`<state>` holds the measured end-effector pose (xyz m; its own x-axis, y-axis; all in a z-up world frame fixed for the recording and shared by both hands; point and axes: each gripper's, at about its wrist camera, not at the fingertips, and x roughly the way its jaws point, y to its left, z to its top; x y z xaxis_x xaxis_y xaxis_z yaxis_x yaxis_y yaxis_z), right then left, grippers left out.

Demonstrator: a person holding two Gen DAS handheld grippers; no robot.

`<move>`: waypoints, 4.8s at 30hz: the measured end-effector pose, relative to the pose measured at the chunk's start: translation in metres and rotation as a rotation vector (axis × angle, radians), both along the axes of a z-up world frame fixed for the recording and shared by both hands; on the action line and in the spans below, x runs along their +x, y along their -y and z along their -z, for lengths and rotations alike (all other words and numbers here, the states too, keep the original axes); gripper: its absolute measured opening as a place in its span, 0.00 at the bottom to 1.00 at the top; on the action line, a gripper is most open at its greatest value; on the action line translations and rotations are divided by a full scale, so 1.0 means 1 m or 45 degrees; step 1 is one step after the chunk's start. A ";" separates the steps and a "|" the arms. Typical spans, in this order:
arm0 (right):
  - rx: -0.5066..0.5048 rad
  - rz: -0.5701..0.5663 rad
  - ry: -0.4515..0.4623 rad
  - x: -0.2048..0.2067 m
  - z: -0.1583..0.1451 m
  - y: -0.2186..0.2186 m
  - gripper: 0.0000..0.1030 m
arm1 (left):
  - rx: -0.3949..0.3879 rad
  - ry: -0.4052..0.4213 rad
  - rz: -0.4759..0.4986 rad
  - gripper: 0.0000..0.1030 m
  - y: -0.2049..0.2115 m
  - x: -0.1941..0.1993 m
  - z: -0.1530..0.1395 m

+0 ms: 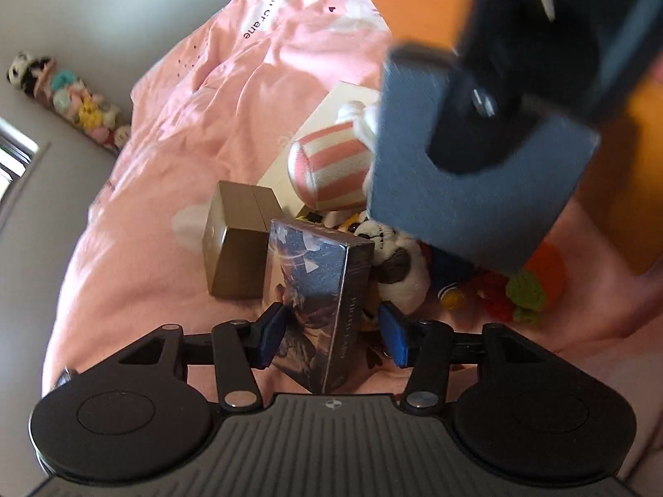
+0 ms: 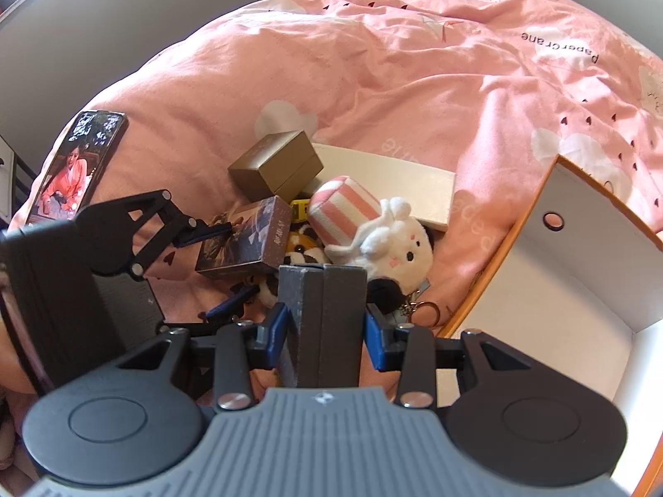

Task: Organize objects
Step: 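Carry the grey case with right tool while left carries photo card box to box, then lower the grey case into the box, open right tool while left lowers photo card box, then open the left tool to release the photo card box and lift out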

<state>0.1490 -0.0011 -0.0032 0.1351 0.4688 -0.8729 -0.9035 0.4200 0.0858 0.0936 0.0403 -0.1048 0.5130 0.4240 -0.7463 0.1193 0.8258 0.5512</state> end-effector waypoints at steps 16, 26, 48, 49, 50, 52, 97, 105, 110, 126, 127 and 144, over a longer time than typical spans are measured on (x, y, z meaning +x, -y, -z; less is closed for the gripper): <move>0.127 0.149 -0.062 -0.006 -0.011 0.033 0.39 | 0.375 0.050 0.126 0.41 0.018 -0.011 0.012; 0.238 0.242 -0.111 -0.003 -0.022 0.051 0.37 | 0.012 0.090 0.028 0.25 -0.013 0.009 -0.027; 0.270 0.739 -0.038 0.013 -0.051 0.175 0.37 | -1.471 0.025 -0.103 0.24 -0.009 0.029 -0.142; 0.254 0.755 -0.051 0.012 -0.045 0.179 0.37 | -1.477 -0.014 -0.096 0.24 0.001 0.035 -0.137; 0.236 0.766 -0.060 0.012 -0.041 0.181 0.37 | -1.470 -0.049 -0.099 0.24 0.011 0.040 -0.131; 0.192 0.783 -0.082 0.014 -0.030 0.181 0.37 | -1.432 -0.116 -0.116 0.24 0.027 0.051 -0.119; -0.121 0.547 -0.197 0.035 0.006 0.179 0.26 | -1.306 -0.393 -0.283 0.28 0.072 0.084 -0.037; -0.094 0.561 -0.062 0.051 -0.016 0.183 0.26 | -1.359 -0.379 -0.267 0.25 0.063 0.087 -0.044; -0.088 0.574 -0.024 0.072 -0.009 0.171 0.31 | -1.375 -0.408 -0.279 0.24 0.066 0.086 -0.037; -0.259 0.445 -0.070 0.082 0.021 0.156 0.11 | -1.480 -0.512 -0.306 0.05 0.067 0.083 -0.022; -0.259 0.443 -0.063 0.082 0.021 0.156 0.10 | -1.478 -0.510 -0.303 0.05 0.067 0.083 -0.022; -0.006 0.610 0.143 0.042 -0.015 0.158 0.37 | -1.297 -0.175 -0.151 0.18 0.066 0.056 -0.064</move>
<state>0.1907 -0.1591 0.0115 0.4277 0.3268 -0.8428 -0.6121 0.7908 -0.0040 0.1494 -0.0259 -0.0409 0.3925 -0.3990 -0.8287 0.0161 0.9038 -0.4276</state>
